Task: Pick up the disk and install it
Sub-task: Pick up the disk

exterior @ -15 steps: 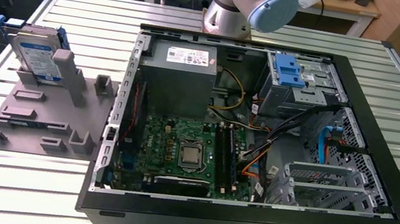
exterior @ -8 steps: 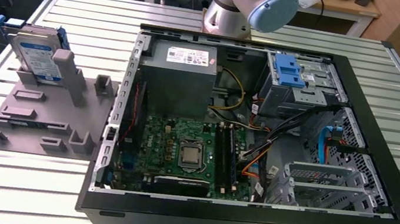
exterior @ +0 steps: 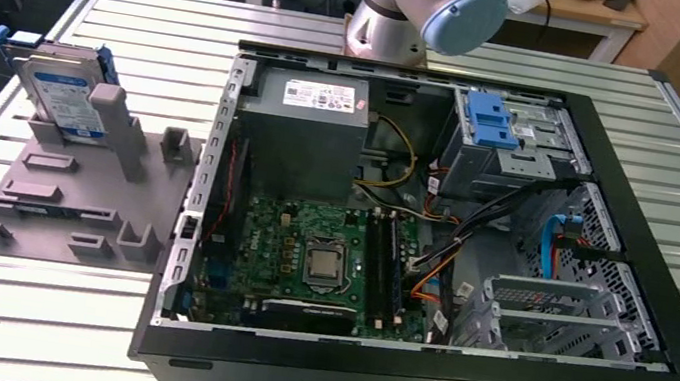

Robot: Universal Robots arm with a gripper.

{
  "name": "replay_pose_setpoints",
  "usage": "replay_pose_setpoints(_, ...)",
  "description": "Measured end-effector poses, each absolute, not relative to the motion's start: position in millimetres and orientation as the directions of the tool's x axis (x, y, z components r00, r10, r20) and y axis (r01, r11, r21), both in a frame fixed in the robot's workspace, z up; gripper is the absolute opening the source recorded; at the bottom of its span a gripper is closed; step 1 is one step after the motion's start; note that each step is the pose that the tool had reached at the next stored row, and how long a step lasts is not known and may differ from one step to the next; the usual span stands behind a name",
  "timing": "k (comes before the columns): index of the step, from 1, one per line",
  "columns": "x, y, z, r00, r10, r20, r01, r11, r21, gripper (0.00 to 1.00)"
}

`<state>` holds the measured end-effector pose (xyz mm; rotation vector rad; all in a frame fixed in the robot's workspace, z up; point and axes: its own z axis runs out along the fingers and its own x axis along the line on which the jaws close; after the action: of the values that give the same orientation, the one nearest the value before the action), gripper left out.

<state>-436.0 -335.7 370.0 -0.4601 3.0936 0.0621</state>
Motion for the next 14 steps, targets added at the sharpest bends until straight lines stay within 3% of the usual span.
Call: replay_pose_setpoints(14, -436.0, -335.7, 370.0, -0.905, -0.424, -0.019, -0.425, 0.904, 0.037, 0.11)
